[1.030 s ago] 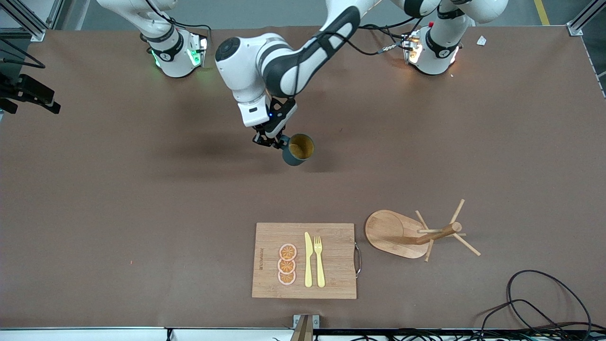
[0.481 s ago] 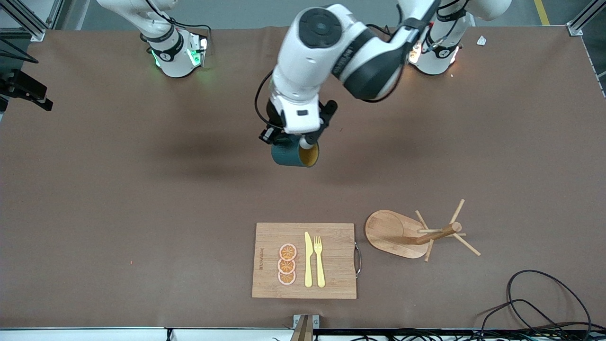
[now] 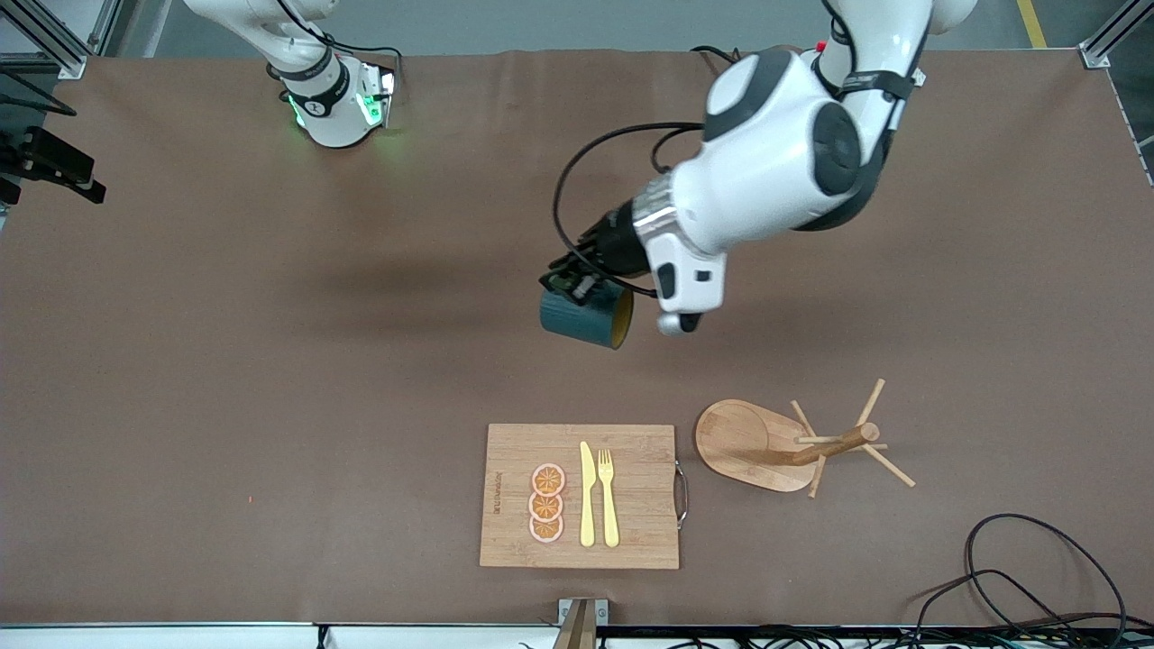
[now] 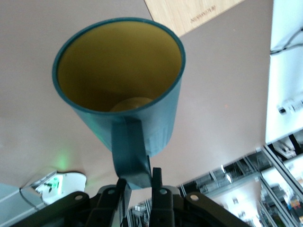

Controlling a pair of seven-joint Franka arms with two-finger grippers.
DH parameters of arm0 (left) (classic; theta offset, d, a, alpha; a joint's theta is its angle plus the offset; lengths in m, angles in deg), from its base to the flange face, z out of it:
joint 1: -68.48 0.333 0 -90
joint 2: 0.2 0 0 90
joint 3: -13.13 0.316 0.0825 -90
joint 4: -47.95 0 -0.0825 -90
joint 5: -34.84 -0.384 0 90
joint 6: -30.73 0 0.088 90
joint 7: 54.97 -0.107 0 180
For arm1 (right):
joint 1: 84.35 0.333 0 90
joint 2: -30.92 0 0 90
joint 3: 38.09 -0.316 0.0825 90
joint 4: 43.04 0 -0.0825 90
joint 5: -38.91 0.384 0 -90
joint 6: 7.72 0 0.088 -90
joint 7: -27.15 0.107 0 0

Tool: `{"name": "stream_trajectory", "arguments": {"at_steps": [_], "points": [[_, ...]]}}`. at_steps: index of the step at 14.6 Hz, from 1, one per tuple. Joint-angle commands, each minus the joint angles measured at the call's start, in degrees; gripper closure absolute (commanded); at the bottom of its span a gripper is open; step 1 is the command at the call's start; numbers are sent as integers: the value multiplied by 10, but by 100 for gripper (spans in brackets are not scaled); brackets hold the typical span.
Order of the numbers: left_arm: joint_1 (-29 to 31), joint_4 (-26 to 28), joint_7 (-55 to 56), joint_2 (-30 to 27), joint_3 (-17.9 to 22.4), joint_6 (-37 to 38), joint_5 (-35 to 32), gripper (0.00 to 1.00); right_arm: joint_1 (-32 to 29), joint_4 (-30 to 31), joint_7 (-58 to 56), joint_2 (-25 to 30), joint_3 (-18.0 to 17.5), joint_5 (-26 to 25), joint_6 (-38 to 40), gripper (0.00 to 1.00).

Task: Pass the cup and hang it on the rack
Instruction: 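Lift the mug by its handle and carry it to the rack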

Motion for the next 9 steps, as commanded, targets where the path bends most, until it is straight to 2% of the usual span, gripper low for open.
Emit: {"name": "stream_trajectory", "arguments": {"at_steps": [1,7,9], "points": [[39,93,-99,-55,-6,-16,73,100,-2,4,-9,7,-1,-1,4,0],[115,153,-268,-53,-6,-7,237,100,-2,4,-9,7,-1,-1,4,0],[146,162,-328,-47,-5,37,283,100,-2,4,-9,8,-1,-1,4,0]]}}
